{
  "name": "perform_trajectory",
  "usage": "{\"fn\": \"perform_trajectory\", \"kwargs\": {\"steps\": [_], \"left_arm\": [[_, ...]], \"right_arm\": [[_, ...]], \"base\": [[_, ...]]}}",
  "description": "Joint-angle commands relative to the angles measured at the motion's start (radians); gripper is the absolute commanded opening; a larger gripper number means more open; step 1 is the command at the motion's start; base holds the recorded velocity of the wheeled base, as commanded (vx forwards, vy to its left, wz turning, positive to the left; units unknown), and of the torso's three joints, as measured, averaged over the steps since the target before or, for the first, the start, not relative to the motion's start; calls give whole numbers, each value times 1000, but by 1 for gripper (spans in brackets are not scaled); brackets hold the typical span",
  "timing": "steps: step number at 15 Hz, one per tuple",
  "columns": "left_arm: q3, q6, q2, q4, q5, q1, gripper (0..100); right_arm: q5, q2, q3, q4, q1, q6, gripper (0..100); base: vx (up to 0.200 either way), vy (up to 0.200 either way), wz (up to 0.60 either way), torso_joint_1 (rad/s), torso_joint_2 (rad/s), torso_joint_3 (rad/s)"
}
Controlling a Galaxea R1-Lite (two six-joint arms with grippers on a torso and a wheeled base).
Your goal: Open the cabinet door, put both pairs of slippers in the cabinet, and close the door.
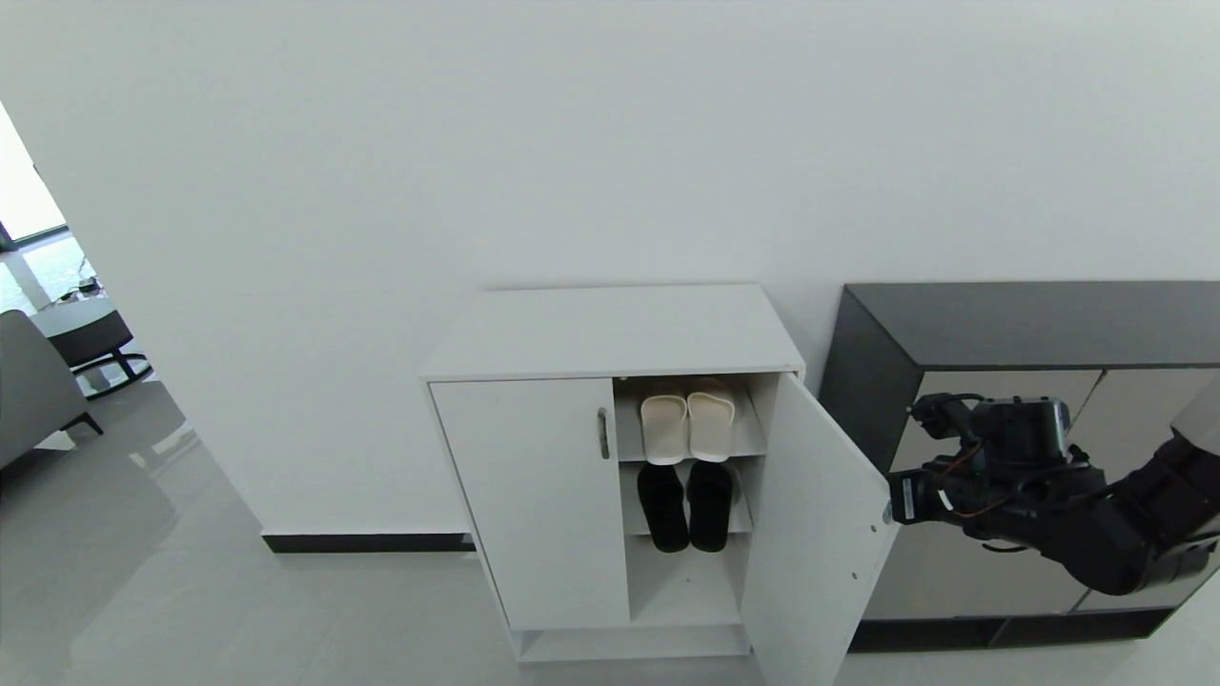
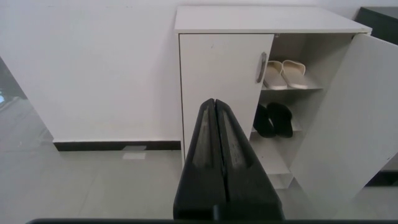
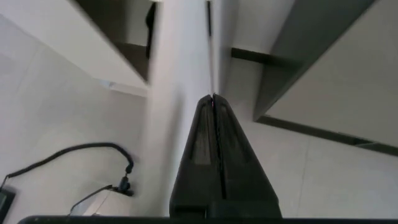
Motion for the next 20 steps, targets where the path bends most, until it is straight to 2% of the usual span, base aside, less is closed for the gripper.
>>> {"fn": "perform_trajectory", "kwargs": {"steps": [1, 4, 6, 20], "left_arm": [[0, -1, 1, 1, 1, 0, 0], [0, -1, 1, 1, 1, 0, 0], [0, -1, 1, -1, 1, 0, 0], [0, -1, 1, 1, 1, 0, 0]], "right_arm": [[1, 6, 0, 0, 62, 21, 0], [-4, -49, 31, -2, 172, 78, 0], [-4, -112, 54, -2, 201, 80, 0], [-4, -163, 97, -34, 211, 78, 0]], "base": [[0, 0, 0, 0, 0, 0], [0, 0, 0, 0, 0, 0], [0, 0, 0, 0, 0, 0], [0, 0, 0, 0, 0, 0]]}}
